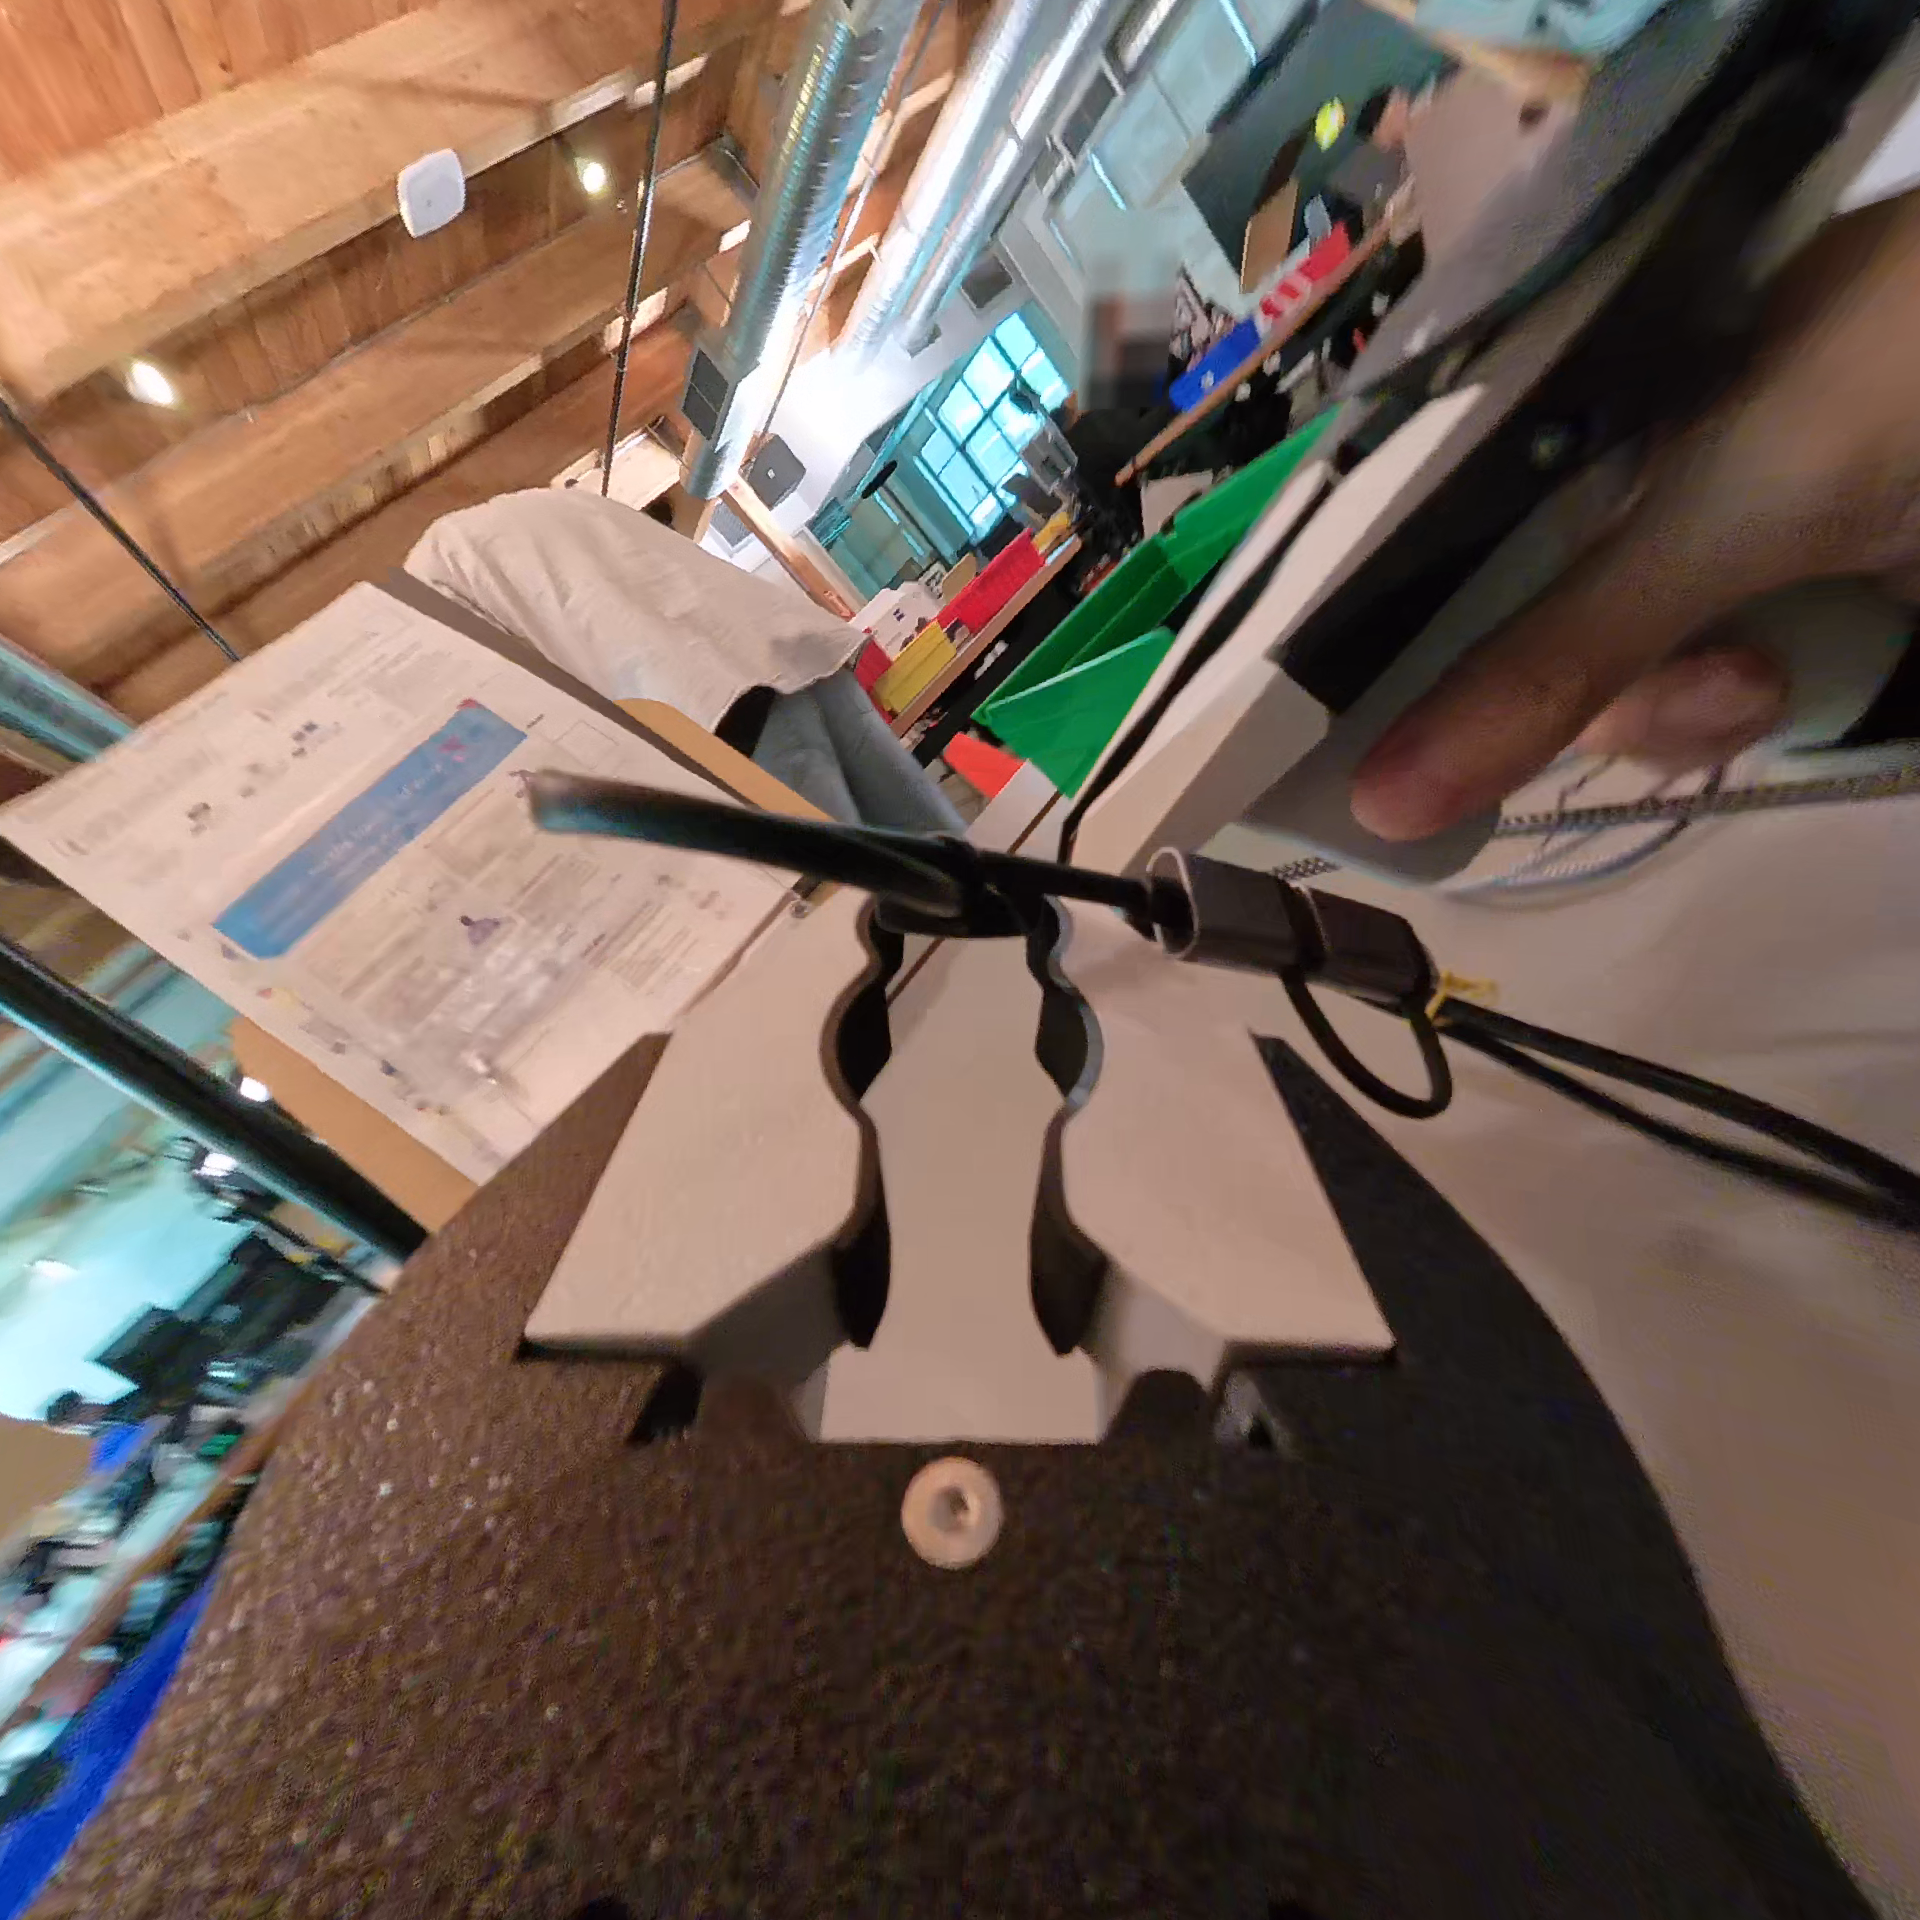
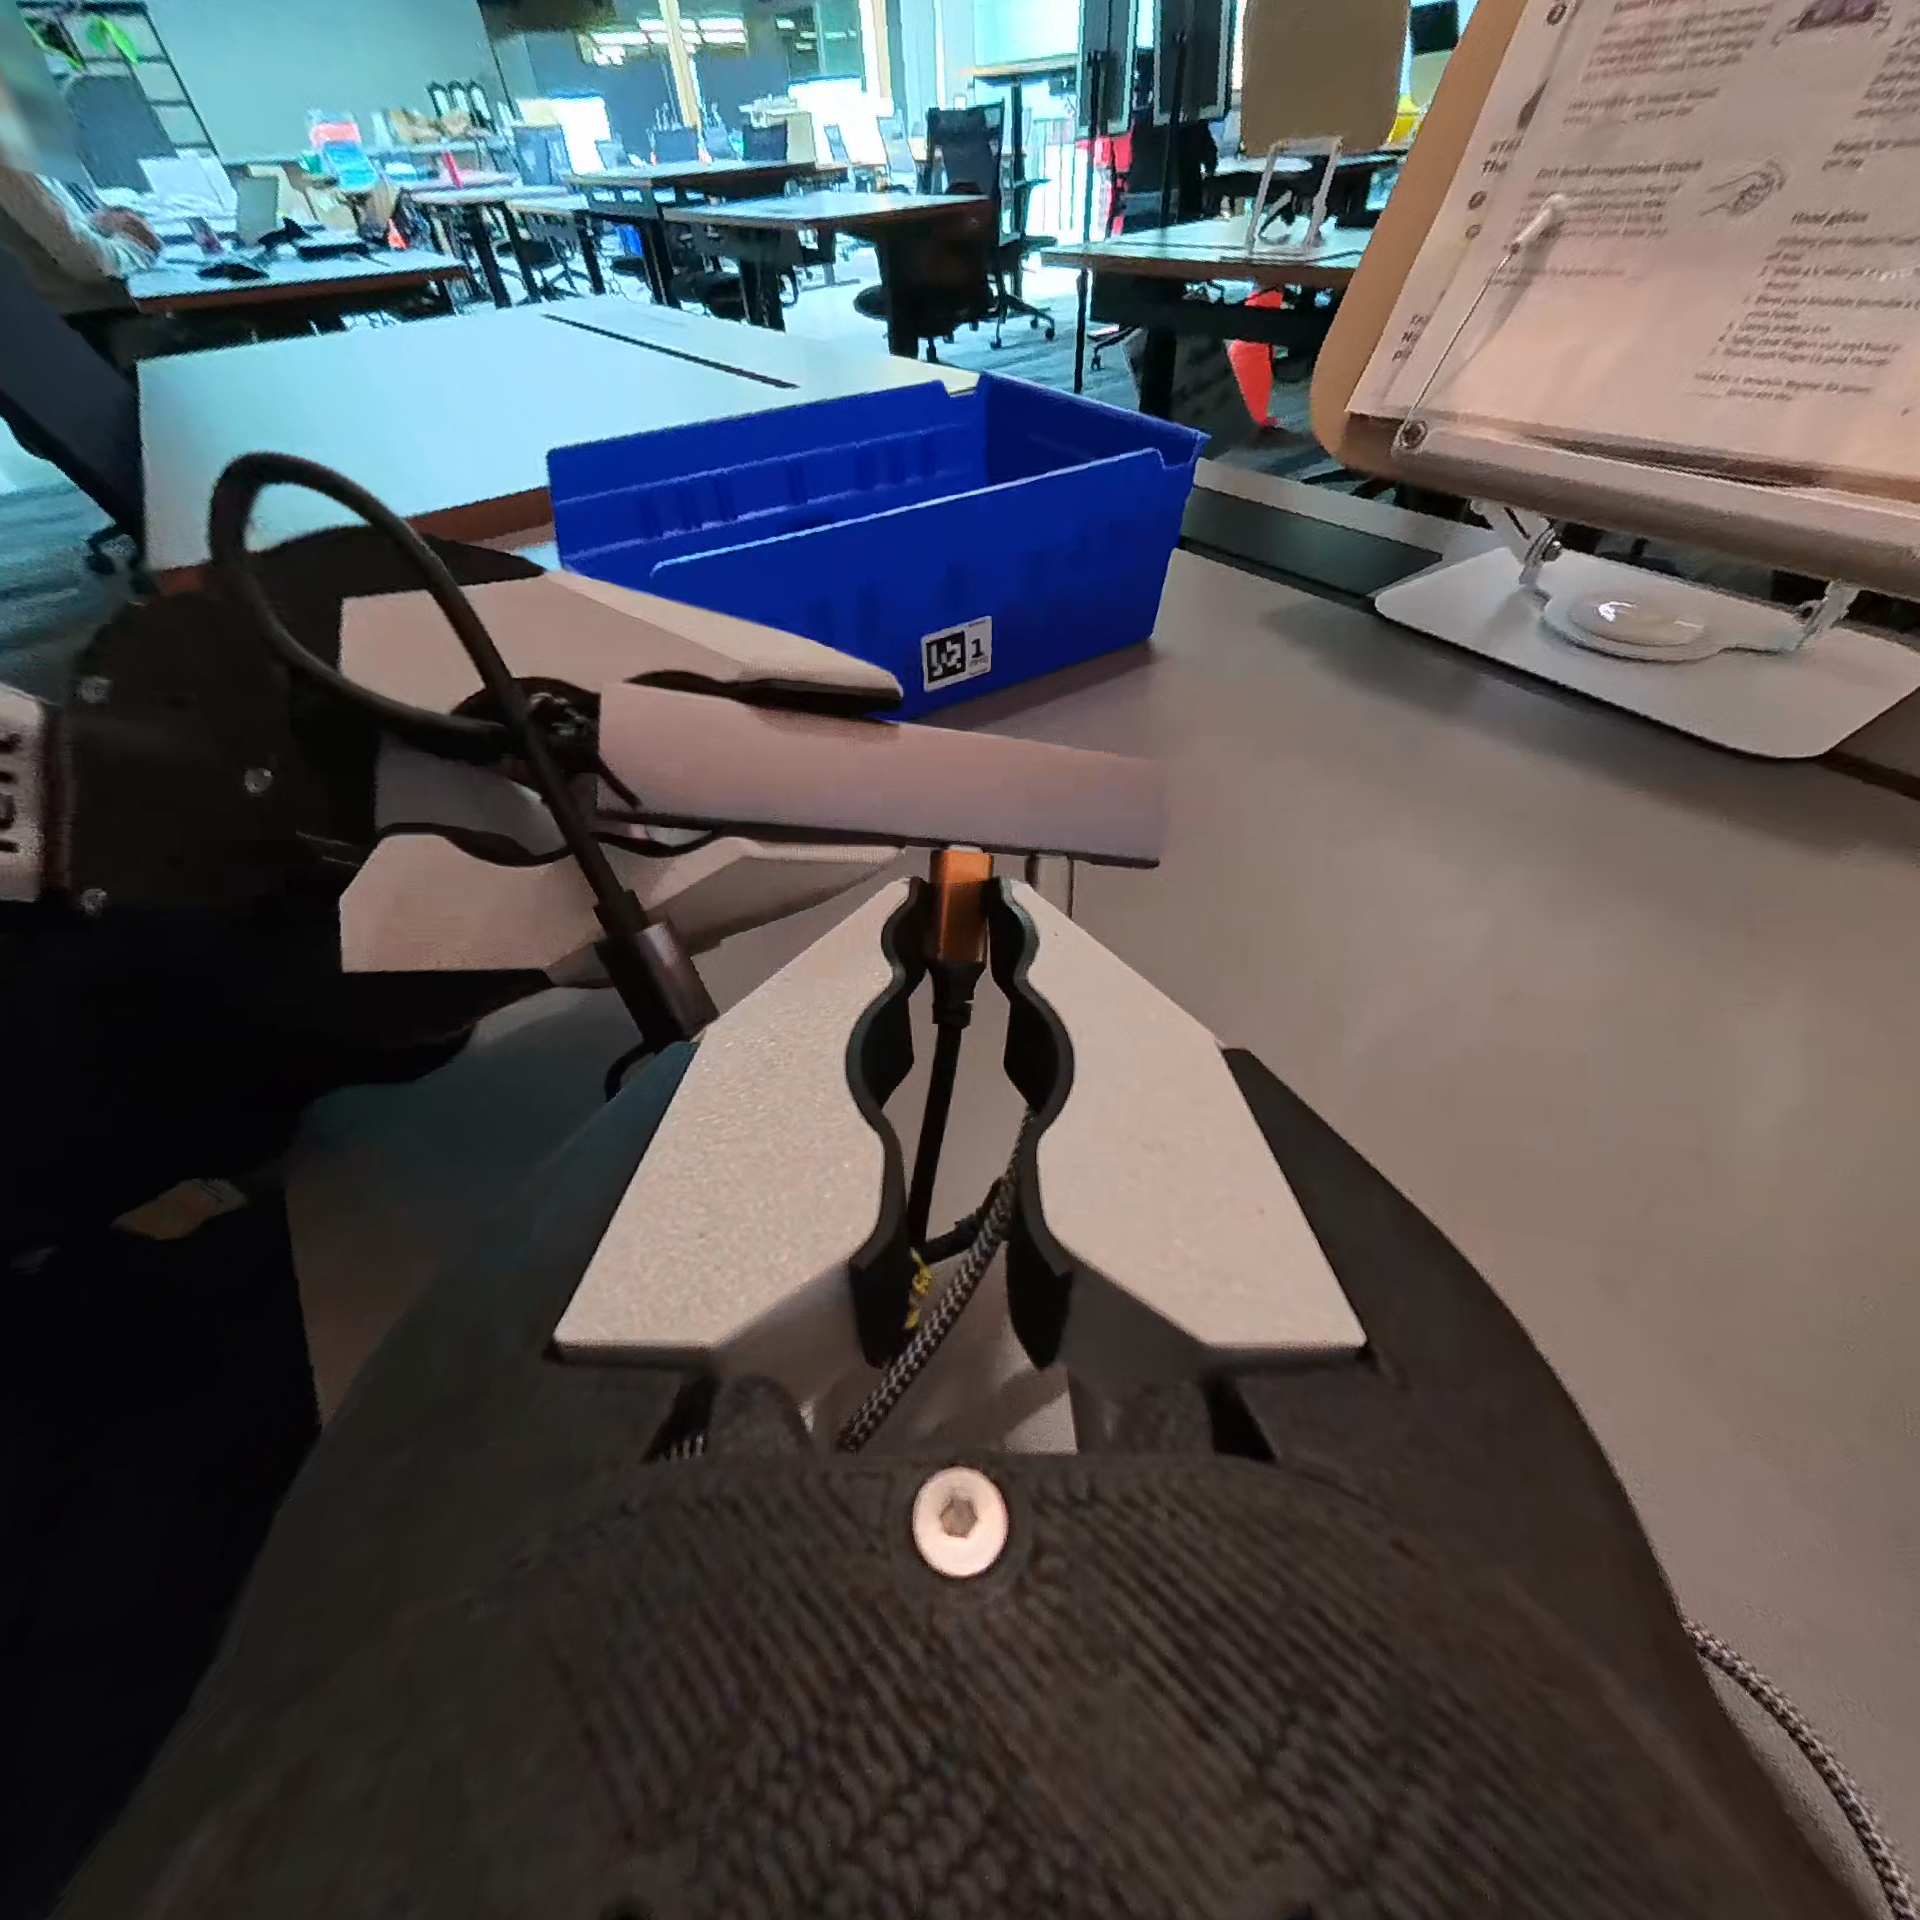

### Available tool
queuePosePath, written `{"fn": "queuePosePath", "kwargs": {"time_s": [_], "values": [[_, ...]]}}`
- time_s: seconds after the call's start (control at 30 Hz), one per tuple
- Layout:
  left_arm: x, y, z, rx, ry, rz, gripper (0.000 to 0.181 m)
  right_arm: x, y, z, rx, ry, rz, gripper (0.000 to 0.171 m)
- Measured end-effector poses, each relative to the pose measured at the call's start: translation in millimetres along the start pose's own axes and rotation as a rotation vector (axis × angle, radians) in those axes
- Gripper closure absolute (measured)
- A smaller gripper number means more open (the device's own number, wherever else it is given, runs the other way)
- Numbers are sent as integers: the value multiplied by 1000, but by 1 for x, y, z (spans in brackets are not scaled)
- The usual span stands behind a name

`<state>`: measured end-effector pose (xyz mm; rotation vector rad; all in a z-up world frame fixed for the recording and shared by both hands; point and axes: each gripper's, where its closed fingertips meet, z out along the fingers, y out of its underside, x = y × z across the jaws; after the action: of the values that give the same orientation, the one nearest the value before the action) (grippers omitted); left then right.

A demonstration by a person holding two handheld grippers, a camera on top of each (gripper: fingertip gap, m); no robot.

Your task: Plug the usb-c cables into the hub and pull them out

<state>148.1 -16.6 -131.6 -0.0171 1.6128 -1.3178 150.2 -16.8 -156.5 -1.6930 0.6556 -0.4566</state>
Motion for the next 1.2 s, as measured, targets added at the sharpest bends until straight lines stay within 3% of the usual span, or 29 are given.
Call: {"fn": "queuePosePath", "kwargs": {"time_s": [0.1,0.33,0.9,1.07,1.2], "values": [[1,4,-1,-31,0,93,160,0,3,2,-20,6,-7,160],[4,9,2,-85,20,50,159,4,8,-1,-94,44,-40,160],[0,-28,8,-51,18,140,158,2,-15,-31,-120,69,-32,159],[0,-38,7,-4,32,121,160,-1,-23,-33,-40,19,-1,160],[5,-38,7,-14,31,288,159,-2,-17,-28,-42,20,-35,159]]}}
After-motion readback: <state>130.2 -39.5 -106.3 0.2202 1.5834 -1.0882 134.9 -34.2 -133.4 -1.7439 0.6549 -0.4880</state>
